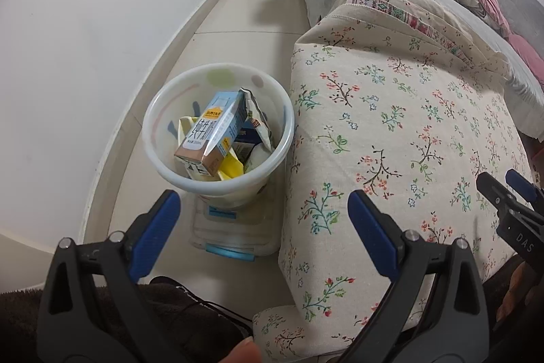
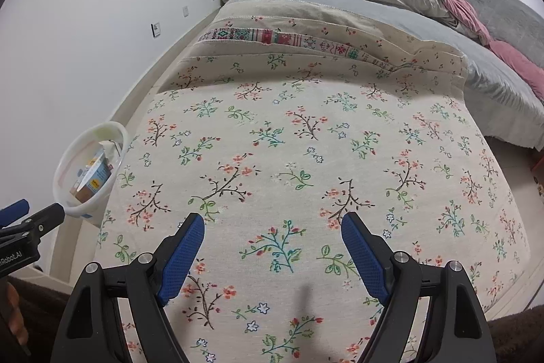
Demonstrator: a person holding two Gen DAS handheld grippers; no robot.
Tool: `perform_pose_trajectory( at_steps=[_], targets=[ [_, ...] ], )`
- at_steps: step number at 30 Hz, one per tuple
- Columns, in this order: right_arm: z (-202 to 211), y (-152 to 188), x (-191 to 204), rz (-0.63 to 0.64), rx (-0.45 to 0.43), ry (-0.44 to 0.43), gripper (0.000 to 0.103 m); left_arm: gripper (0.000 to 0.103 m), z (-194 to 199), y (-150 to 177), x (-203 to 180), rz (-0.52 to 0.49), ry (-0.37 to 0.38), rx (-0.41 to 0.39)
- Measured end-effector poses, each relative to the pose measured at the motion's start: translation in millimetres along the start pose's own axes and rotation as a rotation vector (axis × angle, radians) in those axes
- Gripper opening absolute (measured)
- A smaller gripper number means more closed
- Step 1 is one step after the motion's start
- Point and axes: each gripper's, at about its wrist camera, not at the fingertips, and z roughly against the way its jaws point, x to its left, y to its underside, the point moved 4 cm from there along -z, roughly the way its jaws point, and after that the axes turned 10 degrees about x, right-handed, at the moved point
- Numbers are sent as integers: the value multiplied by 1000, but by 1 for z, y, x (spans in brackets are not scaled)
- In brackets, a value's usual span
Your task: Collect trash
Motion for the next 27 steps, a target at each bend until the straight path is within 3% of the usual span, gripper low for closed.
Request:
perform_pose_trajectory(
  at_steps=[27],
  targets=[
    [0,0,3,5,0,-2,84,99,3,0,-2,-2,3,-7]
  ],
)
